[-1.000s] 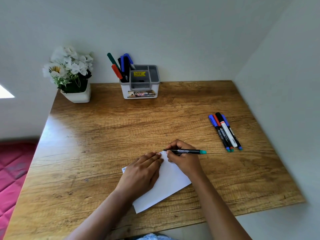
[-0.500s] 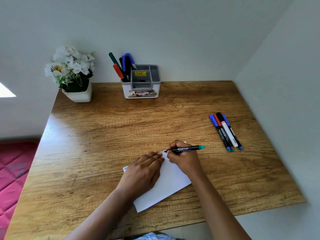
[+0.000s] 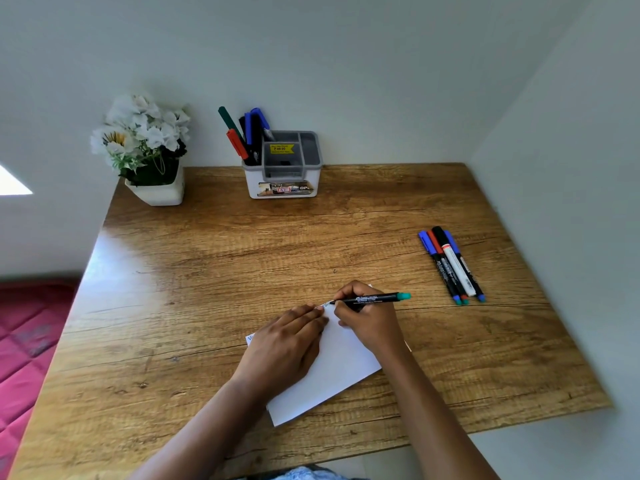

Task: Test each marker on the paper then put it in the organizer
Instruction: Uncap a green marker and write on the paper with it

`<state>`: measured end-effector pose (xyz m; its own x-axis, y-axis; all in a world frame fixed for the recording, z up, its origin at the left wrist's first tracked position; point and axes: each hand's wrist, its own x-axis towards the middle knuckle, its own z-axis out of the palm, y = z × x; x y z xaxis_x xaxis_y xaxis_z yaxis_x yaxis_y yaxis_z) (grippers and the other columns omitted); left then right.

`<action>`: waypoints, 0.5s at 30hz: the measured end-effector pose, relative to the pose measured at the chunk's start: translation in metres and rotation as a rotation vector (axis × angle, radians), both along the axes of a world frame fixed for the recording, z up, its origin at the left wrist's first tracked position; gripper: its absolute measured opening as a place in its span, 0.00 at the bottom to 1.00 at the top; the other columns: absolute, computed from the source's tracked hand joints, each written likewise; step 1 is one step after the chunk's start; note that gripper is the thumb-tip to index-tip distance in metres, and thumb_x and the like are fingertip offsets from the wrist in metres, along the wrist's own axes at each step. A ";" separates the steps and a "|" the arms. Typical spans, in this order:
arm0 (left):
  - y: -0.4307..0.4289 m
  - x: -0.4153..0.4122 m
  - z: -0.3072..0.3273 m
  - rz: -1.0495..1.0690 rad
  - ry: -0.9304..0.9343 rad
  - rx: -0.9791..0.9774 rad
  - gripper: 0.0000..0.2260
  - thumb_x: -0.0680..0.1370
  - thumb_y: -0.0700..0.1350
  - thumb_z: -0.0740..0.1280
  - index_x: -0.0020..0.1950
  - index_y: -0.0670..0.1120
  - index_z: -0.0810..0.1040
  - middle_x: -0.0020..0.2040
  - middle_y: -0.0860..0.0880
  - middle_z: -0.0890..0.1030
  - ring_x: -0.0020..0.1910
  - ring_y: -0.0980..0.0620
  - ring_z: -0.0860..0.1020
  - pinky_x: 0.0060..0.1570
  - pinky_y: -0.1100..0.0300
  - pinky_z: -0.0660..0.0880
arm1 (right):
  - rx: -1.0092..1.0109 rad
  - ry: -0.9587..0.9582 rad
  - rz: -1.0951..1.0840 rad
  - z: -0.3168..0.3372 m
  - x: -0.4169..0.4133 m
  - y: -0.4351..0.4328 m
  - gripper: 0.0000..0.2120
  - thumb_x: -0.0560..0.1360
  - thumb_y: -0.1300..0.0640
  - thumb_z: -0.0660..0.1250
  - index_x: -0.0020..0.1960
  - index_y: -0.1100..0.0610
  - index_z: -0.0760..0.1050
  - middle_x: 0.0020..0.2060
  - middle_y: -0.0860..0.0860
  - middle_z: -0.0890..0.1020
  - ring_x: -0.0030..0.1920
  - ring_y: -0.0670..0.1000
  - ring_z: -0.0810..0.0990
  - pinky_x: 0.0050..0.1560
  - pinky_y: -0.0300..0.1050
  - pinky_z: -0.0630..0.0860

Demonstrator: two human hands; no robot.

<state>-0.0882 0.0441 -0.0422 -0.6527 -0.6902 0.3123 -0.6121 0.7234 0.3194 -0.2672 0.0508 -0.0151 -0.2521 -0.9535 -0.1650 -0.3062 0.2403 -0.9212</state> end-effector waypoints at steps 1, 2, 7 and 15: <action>0.000 0.000 0.000 0.001 0.001 0.002 0.17 0.78 0.49 0.58 0.58 0.45 0.81 0.59 0.49 0.81 0.59 0.50 0.78 0.54 0.58 0.76 | -0.006 0.002 -0.008 0.000 0.001 0.001 0.08 0.71 0.65 0.69 0.39 0.54 0.77 0.34 0.49 0.81 0.35 0.45 0.80 0.39 0.52 0.83; 0.000 0.000 0.001 0.003 0.002 0.004 0.17 0.78 0.49 0.58 0.58 0.45 0.81 0.59 0.49 0.81 0.59 0.50 0.79 0.54 0.58 0.76 | -0.008 -0.001 -0.019 0.000 0.001 0.001 0.08 0.71 0.65 0.69 0.38 0.53 0.77 0.34 0.49 0.80 0.36 0.45 0.81 0.39 0.50 0.83; 0.000 0.000 0.002 0.003 0.013 0.013 0.16 0.78 0.49 0.58 0.58 0.45 0.81 0.58 0.49 0.81 0.59 0.51 0.78 0.54 0.57 0.77 | -0.016 0.013 -0.036 -0.002 0.001 0.000 0.07 0.70 0.65 0.70 0.39 0.55 0.77 0.34 0.49 0.81 0.36 0.47 0.81 0.38 0.48 0.83; 0.001 0.000 0.002 0.004 0.016 0.015 0.16 0.78 0.49 0.58 0.58 0.45 0.81 0.59 0.50 0.81 0.59 0.51 0.78 0.54 0.58 0.77 | -0.019 -0.025 -0.036 -0.003 0.000 0.001 0.08 0.71 0.66 0.69 0.38 0.54 0.77 0.37 0.51 0.81 0.39 0.48 0.81 0.37 0.46 0.83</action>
